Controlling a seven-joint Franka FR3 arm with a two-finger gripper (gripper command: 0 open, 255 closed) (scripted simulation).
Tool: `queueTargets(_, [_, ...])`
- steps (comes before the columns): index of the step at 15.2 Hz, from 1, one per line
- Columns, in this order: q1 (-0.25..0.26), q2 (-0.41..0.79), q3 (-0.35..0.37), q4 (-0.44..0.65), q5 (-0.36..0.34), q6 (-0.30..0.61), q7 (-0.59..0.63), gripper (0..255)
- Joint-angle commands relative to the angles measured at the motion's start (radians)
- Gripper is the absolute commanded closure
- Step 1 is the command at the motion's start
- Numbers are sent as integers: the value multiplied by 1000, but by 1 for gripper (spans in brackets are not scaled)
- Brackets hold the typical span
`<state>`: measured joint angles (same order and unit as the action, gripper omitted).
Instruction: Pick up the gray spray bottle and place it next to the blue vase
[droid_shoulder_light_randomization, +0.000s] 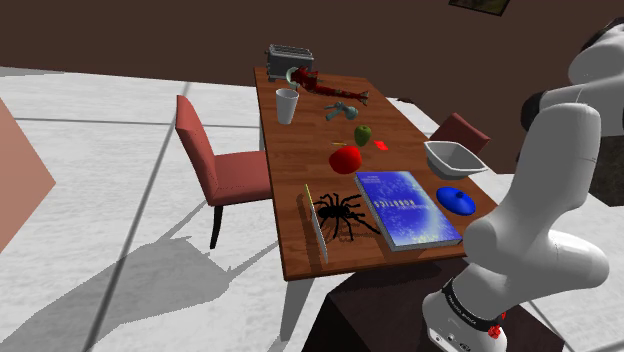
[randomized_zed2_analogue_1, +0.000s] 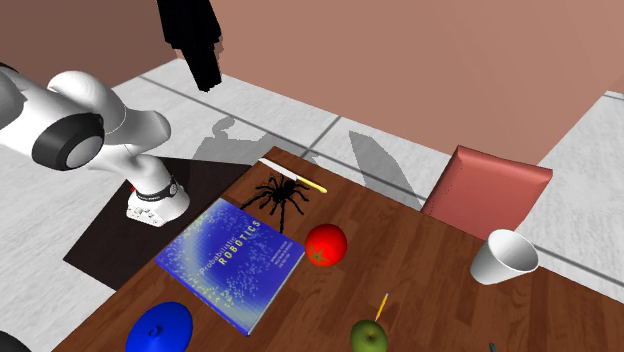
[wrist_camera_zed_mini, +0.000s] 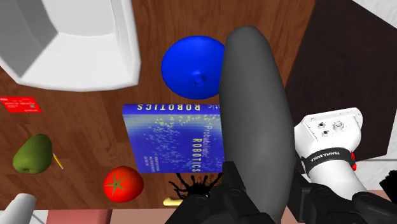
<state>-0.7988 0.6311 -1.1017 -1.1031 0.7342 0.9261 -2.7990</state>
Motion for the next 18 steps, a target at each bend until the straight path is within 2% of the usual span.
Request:
queueTargets(1, [23,-4,-8,-44,-11,30,-15,255])
queueTargets(9, [95,-7,-26,-188,-33,138,-58,255])
queueTargets(18, [142,10,-29,-311,-33,244,-99,255])
